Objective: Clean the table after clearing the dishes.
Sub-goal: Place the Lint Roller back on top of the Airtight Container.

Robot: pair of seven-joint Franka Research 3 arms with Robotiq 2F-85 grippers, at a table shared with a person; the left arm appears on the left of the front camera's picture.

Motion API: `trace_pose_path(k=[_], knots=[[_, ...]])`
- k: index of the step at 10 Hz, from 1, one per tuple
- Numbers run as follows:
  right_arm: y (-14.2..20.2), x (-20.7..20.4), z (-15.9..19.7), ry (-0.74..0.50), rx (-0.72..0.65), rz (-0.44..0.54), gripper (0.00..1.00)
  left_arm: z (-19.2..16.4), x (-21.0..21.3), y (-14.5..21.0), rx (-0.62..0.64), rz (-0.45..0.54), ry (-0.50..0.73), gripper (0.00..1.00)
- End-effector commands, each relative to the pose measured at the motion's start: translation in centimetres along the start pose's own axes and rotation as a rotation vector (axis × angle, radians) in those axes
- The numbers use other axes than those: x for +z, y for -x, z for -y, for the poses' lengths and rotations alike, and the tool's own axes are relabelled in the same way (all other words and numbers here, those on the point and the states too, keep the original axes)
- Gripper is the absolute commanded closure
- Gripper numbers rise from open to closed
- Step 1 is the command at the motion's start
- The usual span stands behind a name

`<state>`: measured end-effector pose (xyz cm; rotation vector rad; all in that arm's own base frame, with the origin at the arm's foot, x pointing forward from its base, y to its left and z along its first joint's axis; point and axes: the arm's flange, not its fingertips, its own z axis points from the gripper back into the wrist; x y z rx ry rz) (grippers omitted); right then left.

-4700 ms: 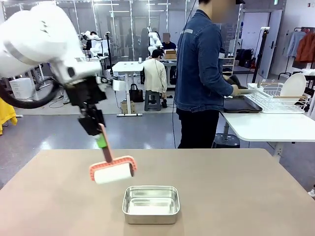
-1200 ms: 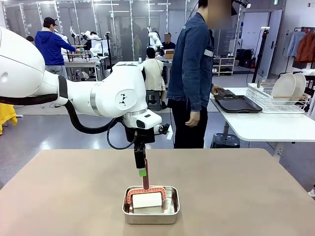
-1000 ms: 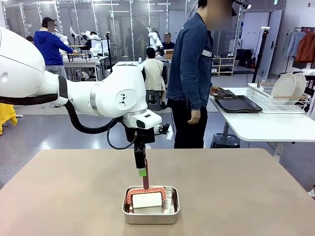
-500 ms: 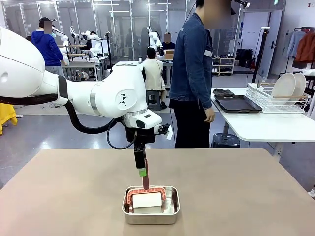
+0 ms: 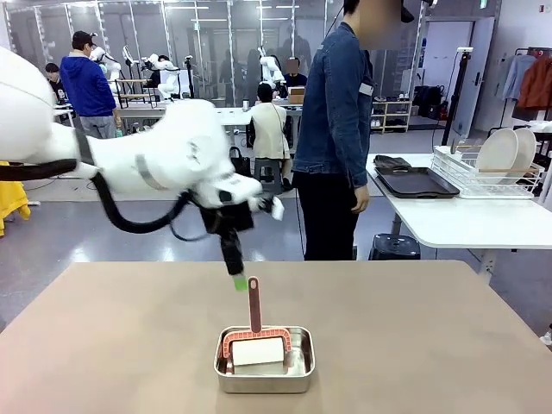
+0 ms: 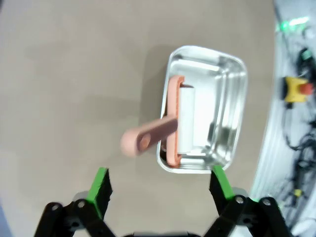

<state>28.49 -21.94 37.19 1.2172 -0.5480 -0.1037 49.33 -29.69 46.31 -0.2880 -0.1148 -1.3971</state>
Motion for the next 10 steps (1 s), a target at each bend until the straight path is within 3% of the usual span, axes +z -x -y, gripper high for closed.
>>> trace_pose_path(k=[1, 5, 10], knots=[[0.2, 0.1, -0.1, -0.006, 0.020, -0.004, 0.00, -2.0, 4.9, 7.4, 0.148, 0.202, 0.129, 0.00], [0.2, 0.1, -0.1, -0.006, 0.020, -0.004, 0.00, -6.2, 9.0, 25.5, 0.442, 0.542, 0.314, 0.00], [0.2, 0.1, -0.1, -0.006, 0.020, -0.004, 0.00, -6.9, 9.1, 53.1, 0.811, 0.852, 0.322, 0.00]])
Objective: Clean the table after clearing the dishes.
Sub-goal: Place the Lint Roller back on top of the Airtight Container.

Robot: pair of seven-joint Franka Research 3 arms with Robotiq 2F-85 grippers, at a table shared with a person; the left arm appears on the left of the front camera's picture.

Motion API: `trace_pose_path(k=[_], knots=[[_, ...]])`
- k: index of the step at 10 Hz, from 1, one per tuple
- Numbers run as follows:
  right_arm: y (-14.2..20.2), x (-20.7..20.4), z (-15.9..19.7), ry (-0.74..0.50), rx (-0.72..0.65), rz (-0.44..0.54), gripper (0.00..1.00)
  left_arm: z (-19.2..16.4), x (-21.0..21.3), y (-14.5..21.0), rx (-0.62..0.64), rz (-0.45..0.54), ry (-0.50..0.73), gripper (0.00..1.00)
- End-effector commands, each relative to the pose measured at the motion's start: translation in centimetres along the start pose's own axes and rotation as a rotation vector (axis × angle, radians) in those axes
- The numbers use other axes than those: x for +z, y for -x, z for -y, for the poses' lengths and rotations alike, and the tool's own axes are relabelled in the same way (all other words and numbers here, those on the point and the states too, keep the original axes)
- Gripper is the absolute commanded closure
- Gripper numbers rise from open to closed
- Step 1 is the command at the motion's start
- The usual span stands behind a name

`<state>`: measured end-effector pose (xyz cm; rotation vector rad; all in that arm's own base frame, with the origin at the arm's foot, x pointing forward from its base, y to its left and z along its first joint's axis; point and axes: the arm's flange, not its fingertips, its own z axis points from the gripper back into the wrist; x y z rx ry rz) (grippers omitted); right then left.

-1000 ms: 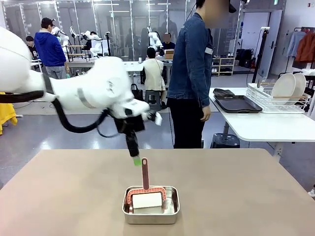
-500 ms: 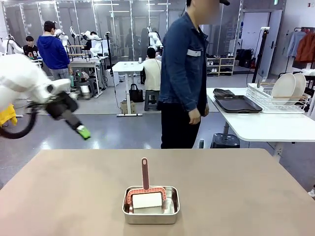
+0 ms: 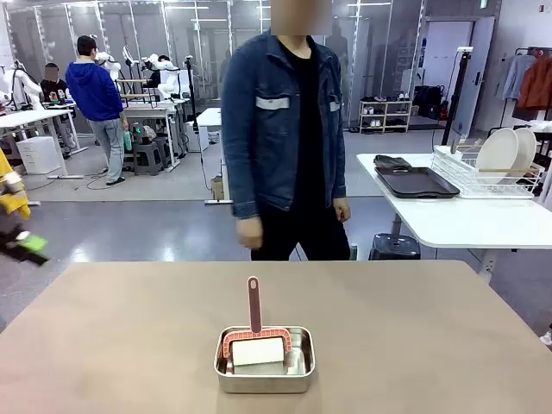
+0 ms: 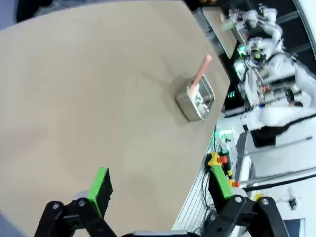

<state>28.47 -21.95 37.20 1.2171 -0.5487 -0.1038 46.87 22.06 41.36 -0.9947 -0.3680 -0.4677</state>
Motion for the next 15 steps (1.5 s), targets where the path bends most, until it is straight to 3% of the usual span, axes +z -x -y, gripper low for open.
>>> trace_pose_path(k=[1, 3, 6, 7, 15], knots=[[0.2, 0.1, -0.1, -0.006, 0.019, -0.004, 0.00, -3.9, 4.5, 2.4, 0.082, 0.127, 0.039, 0.00], [0.2, 0.1, -0.1, -0.006, 0.019, -0.004, 0.00, -7.6, 8.6, 6.1, 0.180, 0.184, 0.017, 0.00], [0.2, 0.1, -0.1, -0.006, 0.019, -0.004, 0.00, -10.4, 10.2, 8.4, 0.244, 0.242, 0.002, 0.00], [0.2, 0.1, -0.1, -0.006, 0.019, -0.004, 0.00, -9.5, 9.7, 9.4, 0.217, 0.190, -0.021, 0.00], [0.2, 0.1, -0.1, -0.006, 0.019, -0.004, 0.00, -9.5, 9.7, 9.4, 0.217, 0.190, -0.021, 0.00]])
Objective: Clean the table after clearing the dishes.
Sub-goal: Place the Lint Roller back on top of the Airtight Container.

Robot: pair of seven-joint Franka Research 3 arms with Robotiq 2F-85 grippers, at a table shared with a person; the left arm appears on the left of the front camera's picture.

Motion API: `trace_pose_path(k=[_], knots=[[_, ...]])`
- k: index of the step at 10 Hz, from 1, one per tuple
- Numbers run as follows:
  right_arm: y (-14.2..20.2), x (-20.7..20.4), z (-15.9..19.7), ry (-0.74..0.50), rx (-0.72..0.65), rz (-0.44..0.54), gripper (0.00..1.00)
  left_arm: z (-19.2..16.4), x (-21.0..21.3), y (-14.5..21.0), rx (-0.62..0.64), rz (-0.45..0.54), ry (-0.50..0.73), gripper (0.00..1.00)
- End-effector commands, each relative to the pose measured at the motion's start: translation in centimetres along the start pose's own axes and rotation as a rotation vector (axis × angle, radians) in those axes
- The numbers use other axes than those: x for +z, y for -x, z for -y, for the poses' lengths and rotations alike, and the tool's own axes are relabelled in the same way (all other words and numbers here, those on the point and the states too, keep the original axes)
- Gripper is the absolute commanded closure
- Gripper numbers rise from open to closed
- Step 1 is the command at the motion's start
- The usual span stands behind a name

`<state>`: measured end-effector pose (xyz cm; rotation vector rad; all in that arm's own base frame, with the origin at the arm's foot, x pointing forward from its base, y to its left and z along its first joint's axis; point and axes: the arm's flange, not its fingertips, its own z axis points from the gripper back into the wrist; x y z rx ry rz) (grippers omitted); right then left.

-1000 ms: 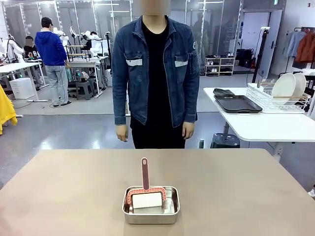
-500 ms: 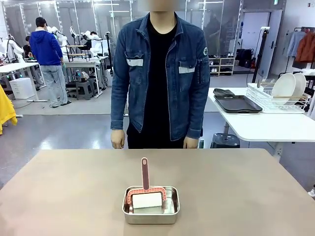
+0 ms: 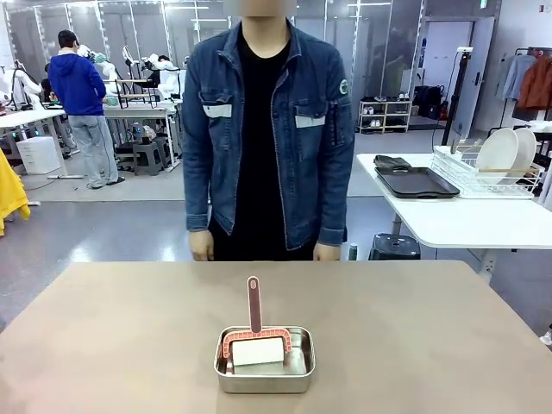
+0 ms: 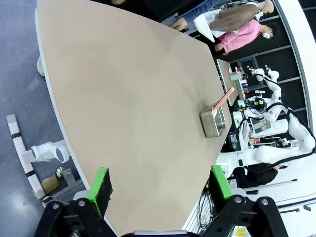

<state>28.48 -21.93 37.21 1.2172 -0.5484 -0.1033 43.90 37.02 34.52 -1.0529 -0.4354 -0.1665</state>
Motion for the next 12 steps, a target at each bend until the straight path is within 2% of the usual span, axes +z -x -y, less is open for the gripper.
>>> trace_pose_path(k=[1, 12], knots=[[0.24, 0.10, -0.09, -0.006, 0.019, -0.004, 0.00, 0.59, 0.03, 0.50, -0.003, -0.009, -0.003, 0.00], [0.24, 0.10, -0.09, -0.006, 0.019, -0.004, 0.00, 0.59, 0.03, 0.50, -0.003, -0.009, -0.003, 0.00]])
